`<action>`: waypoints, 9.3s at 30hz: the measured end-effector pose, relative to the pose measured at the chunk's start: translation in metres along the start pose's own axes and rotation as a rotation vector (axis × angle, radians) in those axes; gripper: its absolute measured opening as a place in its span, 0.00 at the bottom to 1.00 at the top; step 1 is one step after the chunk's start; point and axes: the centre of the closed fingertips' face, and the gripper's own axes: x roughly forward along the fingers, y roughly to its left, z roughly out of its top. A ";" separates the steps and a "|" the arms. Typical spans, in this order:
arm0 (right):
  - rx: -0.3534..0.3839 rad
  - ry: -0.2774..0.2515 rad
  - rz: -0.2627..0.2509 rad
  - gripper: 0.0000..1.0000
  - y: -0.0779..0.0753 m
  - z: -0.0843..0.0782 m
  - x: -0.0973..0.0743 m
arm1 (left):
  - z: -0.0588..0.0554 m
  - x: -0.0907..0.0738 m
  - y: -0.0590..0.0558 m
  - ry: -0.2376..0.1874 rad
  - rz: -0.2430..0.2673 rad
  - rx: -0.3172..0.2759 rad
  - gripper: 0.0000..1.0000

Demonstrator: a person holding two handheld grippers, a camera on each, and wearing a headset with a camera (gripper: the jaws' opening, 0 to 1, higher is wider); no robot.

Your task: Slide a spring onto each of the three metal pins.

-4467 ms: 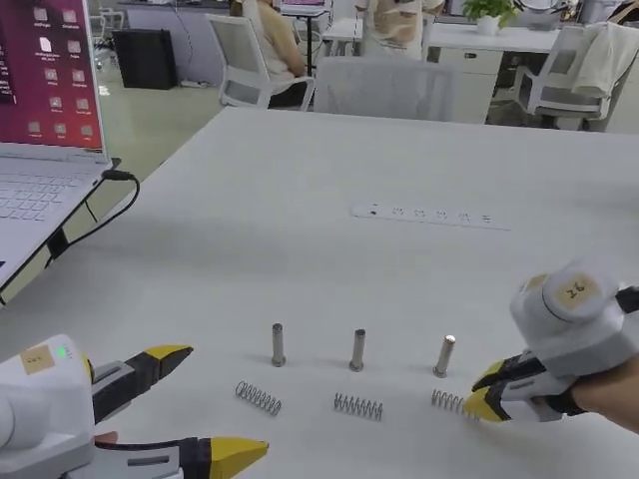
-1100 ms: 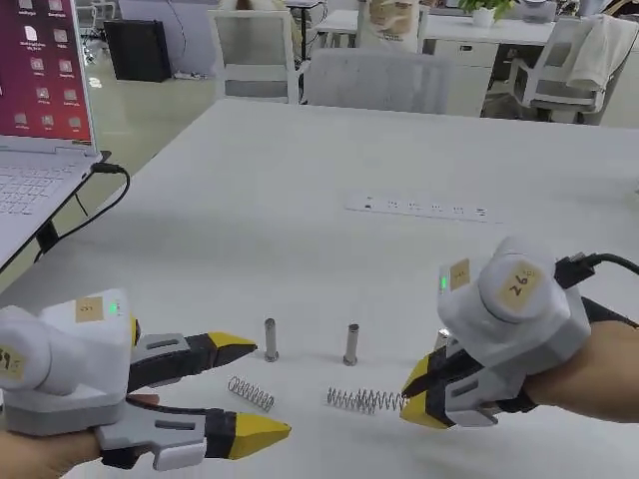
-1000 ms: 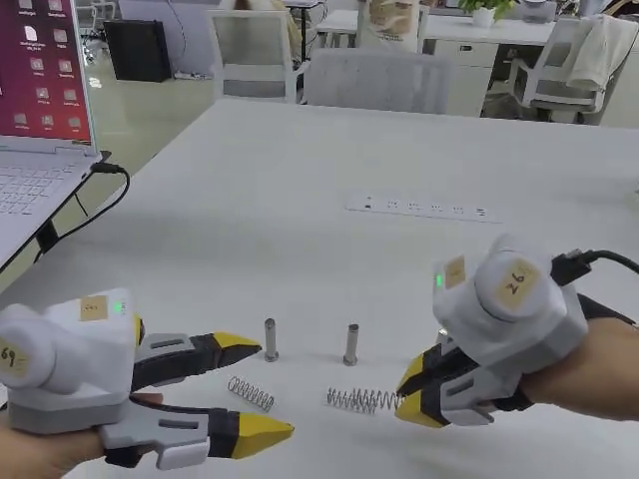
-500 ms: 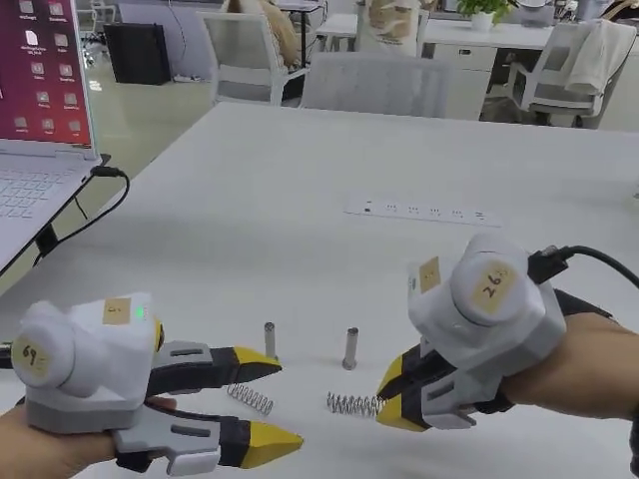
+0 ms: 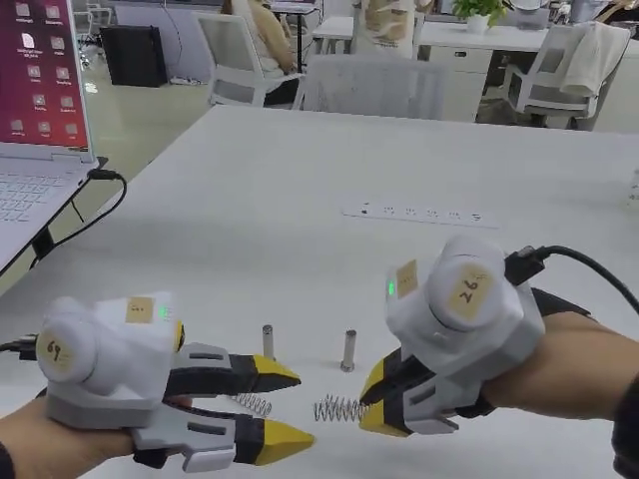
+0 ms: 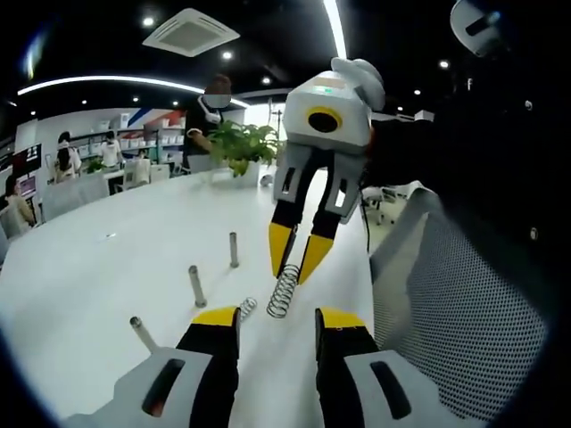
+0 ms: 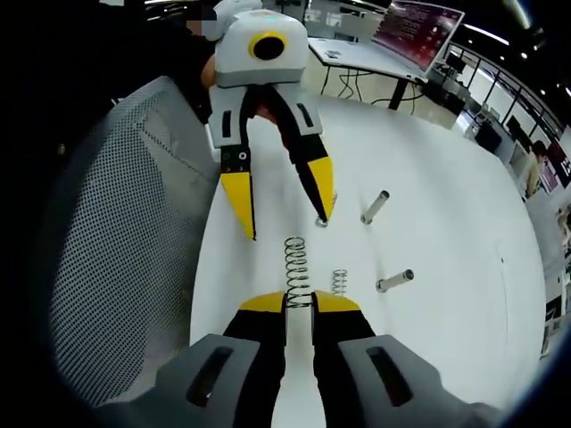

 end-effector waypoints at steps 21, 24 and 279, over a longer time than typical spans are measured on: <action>-0.046 -0.005 0.025 0.08 0.008 0.011 0.004 | -0.004 0.005 -0.009 0.025 -0.045 0.044 0.06; -0.052 -0.005 0.030 0.08 0.010 0.011 0.005 | -0.006 0.005 -0.009 0.033 -0.044 0.052 0.04; 0.103 0.456 0.048 0.22 -0.102 -0.120 0.009 | -0.020 -0.038 0.011 -0.071 0.175 -0.106 0.54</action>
